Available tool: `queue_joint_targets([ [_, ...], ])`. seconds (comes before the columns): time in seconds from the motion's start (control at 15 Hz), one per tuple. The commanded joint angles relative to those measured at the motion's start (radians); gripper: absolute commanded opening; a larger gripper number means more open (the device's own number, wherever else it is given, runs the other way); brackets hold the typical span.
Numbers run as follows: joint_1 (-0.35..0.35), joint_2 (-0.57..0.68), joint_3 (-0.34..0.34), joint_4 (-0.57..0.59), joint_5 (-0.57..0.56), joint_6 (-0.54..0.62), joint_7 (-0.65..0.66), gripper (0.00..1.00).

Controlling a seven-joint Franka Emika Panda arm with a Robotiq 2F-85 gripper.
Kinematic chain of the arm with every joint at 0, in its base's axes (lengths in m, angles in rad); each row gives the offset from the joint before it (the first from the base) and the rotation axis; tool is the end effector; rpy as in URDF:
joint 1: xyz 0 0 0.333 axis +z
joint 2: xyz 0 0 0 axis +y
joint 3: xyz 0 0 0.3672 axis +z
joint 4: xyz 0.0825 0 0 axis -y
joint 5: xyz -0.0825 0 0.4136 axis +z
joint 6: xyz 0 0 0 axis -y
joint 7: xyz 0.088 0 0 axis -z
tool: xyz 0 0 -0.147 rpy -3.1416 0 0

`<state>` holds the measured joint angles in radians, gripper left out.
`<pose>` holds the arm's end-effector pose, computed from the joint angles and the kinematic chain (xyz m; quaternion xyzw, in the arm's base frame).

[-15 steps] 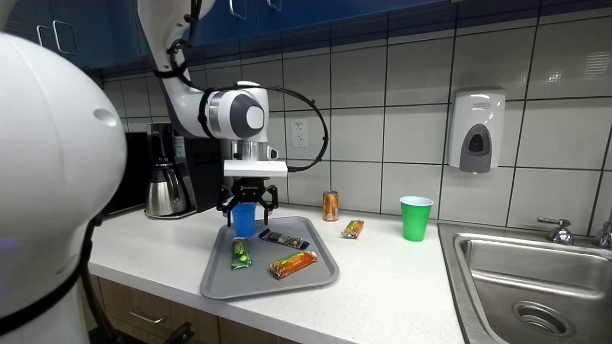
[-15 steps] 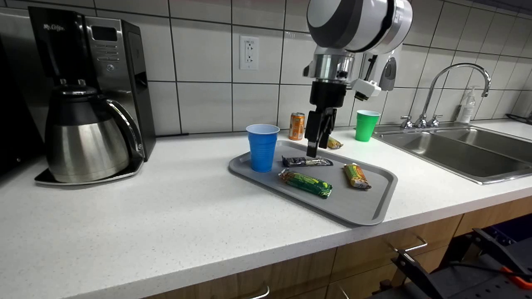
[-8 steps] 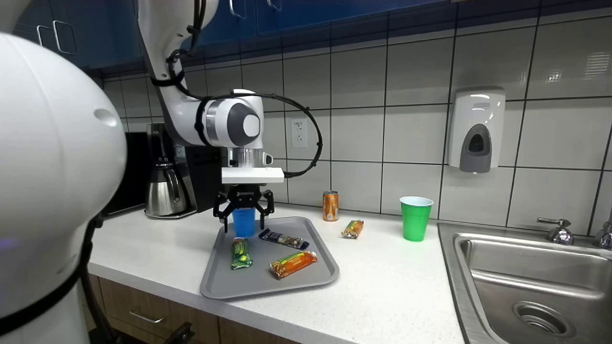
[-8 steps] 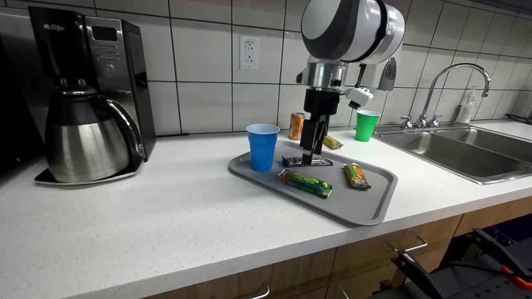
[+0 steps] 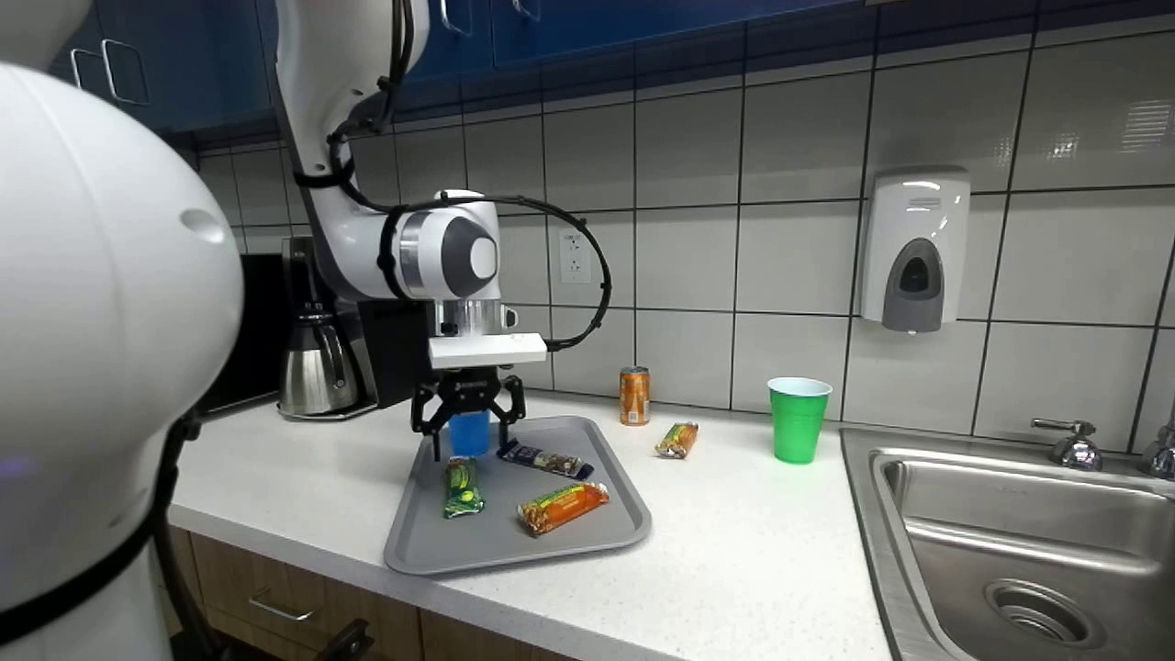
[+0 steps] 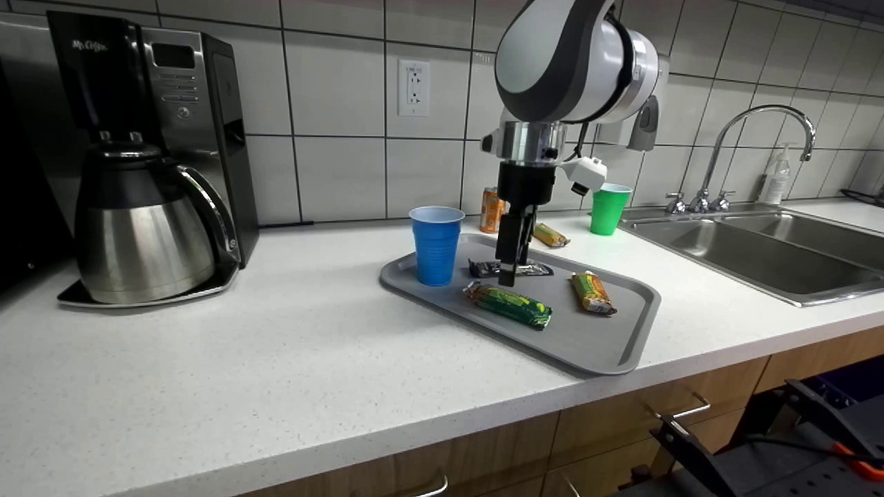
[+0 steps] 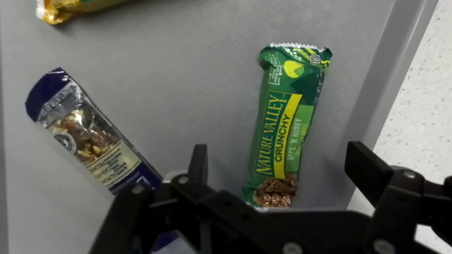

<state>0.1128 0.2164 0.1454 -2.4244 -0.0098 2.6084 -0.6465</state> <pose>0.4962 0.1335 0.2021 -0.8980 -0.4395 0.0122 0.0158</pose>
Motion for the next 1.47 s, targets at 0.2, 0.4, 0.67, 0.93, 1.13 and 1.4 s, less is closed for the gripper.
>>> queue_joint_targets([
  [0.2,-0.010,0.071,0.021,0.052,-0.076,0.028,0.013,1.00],
  [0.4,-0.006,0.090,0.025,0.077,-0.074,0.002,0.048,1.00],
  [0.67,-0.004,0.108,0.034,0.101,-0.071,-0.015,0.084,1.00],
  [0.93,0.004,0.119,0.036,0.109,-0.082,-0.023,0.126,1.00],
  [1.13,0.009,0.122,0.036,0.105,-0.096,-0.023,0.158,1.00],
  [1.4,0.012,0.126,0.034,0.098,-0.108,-0.026,0.184,1.00],
])
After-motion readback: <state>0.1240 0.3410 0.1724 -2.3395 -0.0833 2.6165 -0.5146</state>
